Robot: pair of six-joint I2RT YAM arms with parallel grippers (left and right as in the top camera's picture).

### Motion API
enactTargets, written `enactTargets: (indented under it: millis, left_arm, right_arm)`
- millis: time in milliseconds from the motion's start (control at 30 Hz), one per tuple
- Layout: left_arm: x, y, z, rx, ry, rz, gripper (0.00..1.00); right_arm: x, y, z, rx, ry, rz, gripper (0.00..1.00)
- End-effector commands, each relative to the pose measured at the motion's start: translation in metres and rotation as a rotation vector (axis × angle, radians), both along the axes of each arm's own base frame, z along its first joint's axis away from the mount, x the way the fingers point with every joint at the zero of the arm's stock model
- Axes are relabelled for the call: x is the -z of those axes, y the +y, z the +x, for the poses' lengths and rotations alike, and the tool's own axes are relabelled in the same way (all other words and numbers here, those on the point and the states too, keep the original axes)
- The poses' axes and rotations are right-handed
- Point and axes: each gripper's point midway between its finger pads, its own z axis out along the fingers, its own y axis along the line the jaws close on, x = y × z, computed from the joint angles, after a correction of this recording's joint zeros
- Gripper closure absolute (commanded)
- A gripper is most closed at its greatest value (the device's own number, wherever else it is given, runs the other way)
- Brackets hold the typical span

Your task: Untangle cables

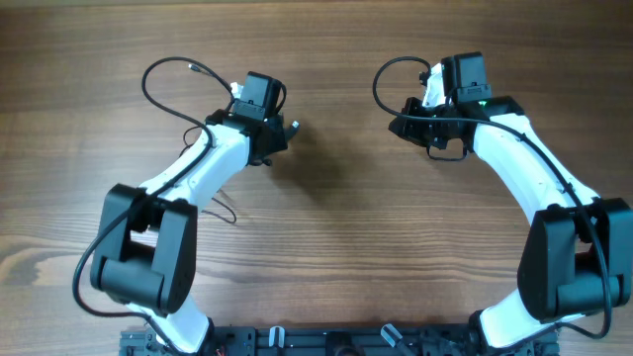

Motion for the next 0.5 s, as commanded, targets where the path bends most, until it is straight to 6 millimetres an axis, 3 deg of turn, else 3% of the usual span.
enactTargets:
  millis: [0, 33, 200, 267, 333, 367, 467]
  left_arm:
    - [0.015, 0.001, -0.001, -0.043, 0.028, -0.001, 0.88]
    - [0.015, -0.001, 0.000, -0.039, 0.026, -0.010, 0.96]
    - [0.006, -0.061, -0.006, 0.105, 0.073, -0.327, 0.96]
    - [0.004, -0.072, -0.011, 0.137, 0.091, -0.375, 0.96]
    - [-0.004, -0.067, -0.006, 0.179, 0.050, -0.332, 0.96]
    - [-0.011, -0.055, 0.001, 0.142, 0.012, -0.289, 0.90]
    - [-0.031, -0.006, 0.021, -0.063, -0.109, -0.122, 0.37]
  right_arm:
    - [-0.004, 0.003, 0.000, -0.008, -0.009, 0.006, 0.85]
    - [-0.004, 0.003, 0.000, -0.008, -0.009, 0.005, 0.85]
    - [-0.004, 0.003, 0.000, -0.008, -0.009, 0.005, 0.85]
    - [-0.004, 0.003, 0.000, -0.008, -0.009, 0.005, 0.85]
    - [-0.004, 0.003, 0.000, -0.008, -0.009, 0.005, 0.85]
    - [-0.004, 0.003, 0.000, -0.008, -0.009, 0.005, 0.85]
    - [-0.004, 0.003, 0.000, -0.008, -0.010, 0.005, 0.84]
